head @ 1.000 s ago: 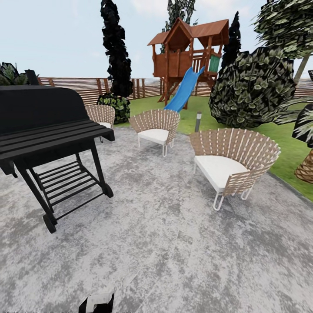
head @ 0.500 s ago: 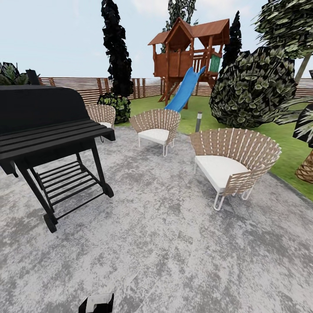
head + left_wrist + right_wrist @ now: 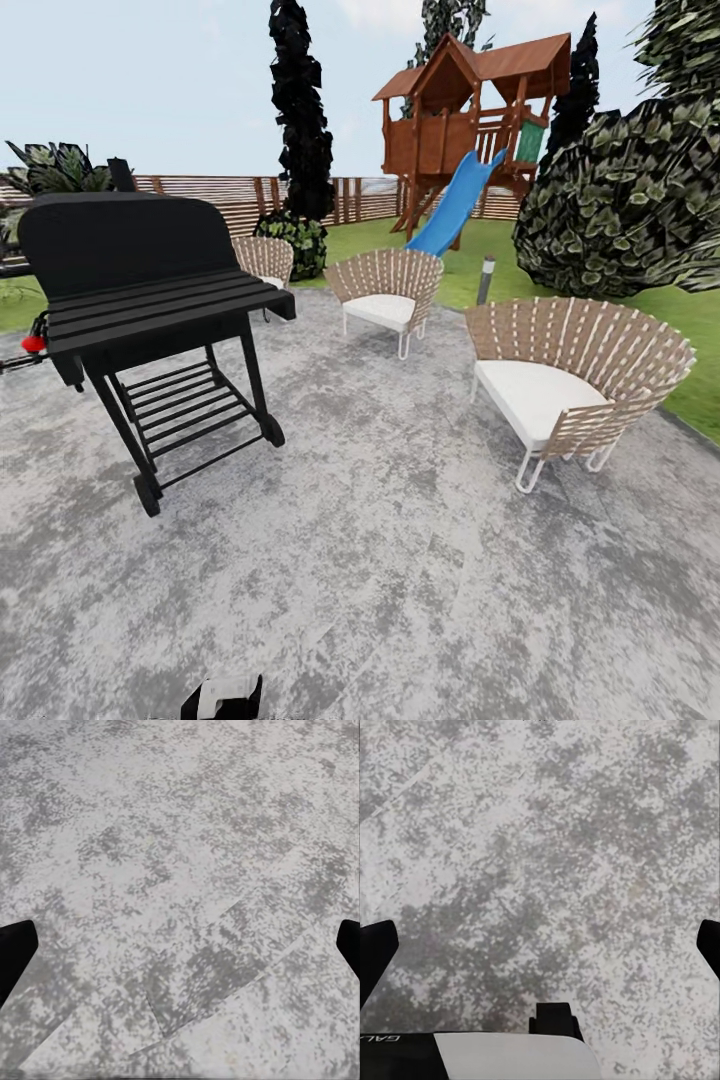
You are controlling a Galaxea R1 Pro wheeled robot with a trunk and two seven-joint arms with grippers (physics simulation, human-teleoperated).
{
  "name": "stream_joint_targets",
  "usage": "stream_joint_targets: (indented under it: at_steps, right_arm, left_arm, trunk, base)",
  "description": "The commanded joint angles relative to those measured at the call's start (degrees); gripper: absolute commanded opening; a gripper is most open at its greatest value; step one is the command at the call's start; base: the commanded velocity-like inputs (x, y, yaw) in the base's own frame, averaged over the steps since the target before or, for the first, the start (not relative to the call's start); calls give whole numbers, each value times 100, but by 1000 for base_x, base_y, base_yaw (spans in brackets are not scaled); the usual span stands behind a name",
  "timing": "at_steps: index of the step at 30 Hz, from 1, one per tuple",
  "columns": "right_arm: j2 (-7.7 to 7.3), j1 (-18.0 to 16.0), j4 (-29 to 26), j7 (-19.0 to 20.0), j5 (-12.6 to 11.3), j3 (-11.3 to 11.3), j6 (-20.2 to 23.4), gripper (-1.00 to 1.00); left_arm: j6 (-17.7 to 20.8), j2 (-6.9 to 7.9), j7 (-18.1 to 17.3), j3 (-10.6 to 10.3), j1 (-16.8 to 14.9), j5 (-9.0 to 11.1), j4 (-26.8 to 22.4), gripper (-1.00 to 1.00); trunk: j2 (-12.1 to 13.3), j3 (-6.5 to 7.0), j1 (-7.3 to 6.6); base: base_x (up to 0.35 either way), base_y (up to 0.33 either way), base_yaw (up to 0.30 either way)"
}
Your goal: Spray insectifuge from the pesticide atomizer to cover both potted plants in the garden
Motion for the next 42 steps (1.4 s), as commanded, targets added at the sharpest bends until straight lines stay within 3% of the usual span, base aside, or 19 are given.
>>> stream_joint_targets:
  at_steps: [1,11,31,42]
  right_arm:
    - [0,-1,0,-3,1,-4,-16,100]
    - [1,-1,0,0,-37,5,-18,100]
    - [0,-1,0,24,5,4,-18,100]
    - [0,0,0,23,-9,4,-18,100]
  left_arm:
    - [-18,-2,-4,3,-5,33,6,100]
    - [-18,-2,-2,3,-5,33,6,100]
    - [-18,-2,-2,3,-5,33,6,100]
    - [-9,-11,-2,3,-4,33,-2,100]
  trunk:
    - [-2,-8,0]
    - [-2,-56,0]
    - [-2,-97,0]
    - [-2,-108,0]
  base:
    - [0,0,229]
    - [0,69,216]
    - [0,288,115]
    - [0,35,258]
